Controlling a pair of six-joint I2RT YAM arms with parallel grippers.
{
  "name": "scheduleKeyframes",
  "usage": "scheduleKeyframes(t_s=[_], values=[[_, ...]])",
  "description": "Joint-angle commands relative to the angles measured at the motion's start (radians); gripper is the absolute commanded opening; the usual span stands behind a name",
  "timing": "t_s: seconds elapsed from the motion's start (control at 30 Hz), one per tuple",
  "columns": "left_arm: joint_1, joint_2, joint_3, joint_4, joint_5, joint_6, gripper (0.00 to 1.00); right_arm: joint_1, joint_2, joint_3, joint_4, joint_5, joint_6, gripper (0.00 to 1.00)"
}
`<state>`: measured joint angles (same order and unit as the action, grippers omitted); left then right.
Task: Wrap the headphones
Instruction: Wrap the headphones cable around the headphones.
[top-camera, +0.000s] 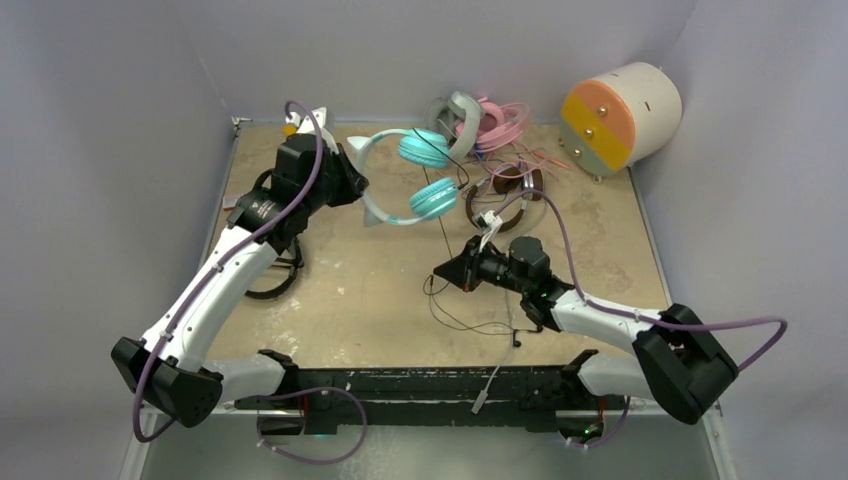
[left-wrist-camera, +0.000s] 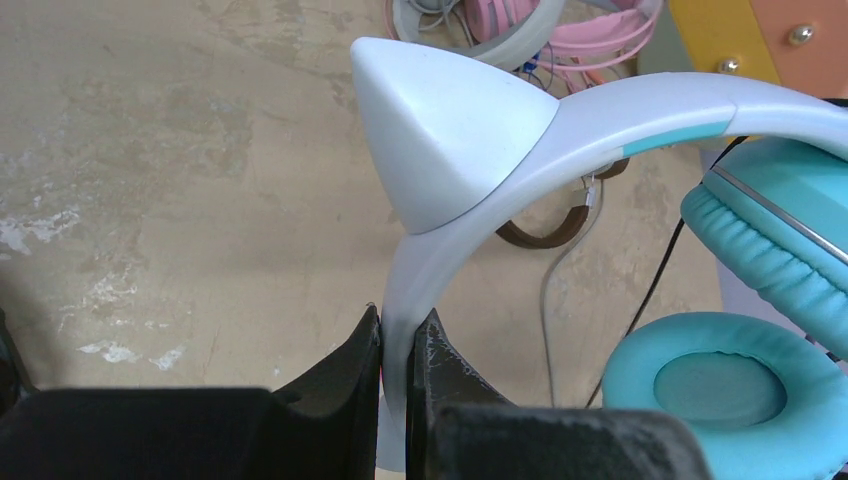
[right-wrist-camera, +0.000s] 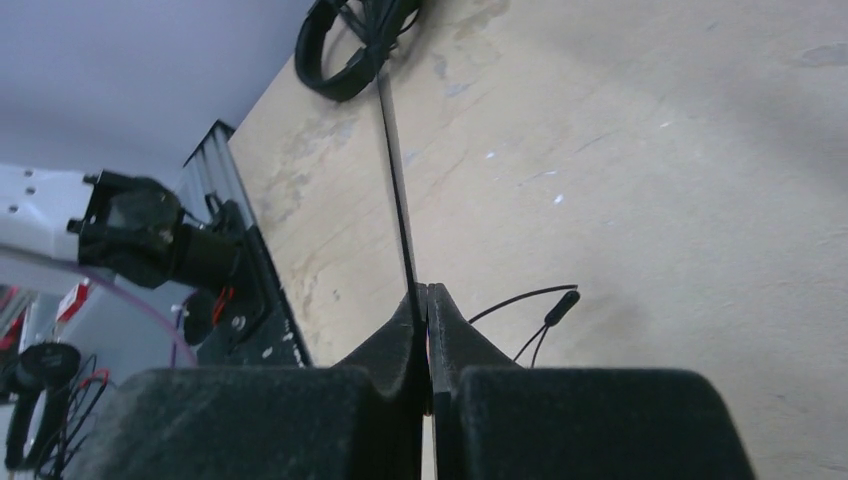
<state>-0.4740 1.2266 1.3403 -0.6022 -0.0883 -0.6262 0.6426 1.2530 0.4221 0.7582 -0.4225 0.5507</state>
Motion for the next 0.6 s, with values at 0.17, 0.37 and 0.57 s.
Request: scheduleKeyframes(t_s=[0.17,0.37,0.57], values=[[0.012,-0.066,0.010,0.189,0.057,-0.135,0.00,0.082,-0.092,0.082,-0.221,0.021,-0.101,0.02],[0.014,-0.093,-0.041,0.266,0.084,-0.203,0.00,0.101,-0.099,0.099,-0.203,-0.039,-0.073,0.14],[0.015,-0.079,-0.064,0.288,0.126,-0.207,0.00,0.114,-0.160,0.113,-0.169,-0.083,-0.051,0.27]])
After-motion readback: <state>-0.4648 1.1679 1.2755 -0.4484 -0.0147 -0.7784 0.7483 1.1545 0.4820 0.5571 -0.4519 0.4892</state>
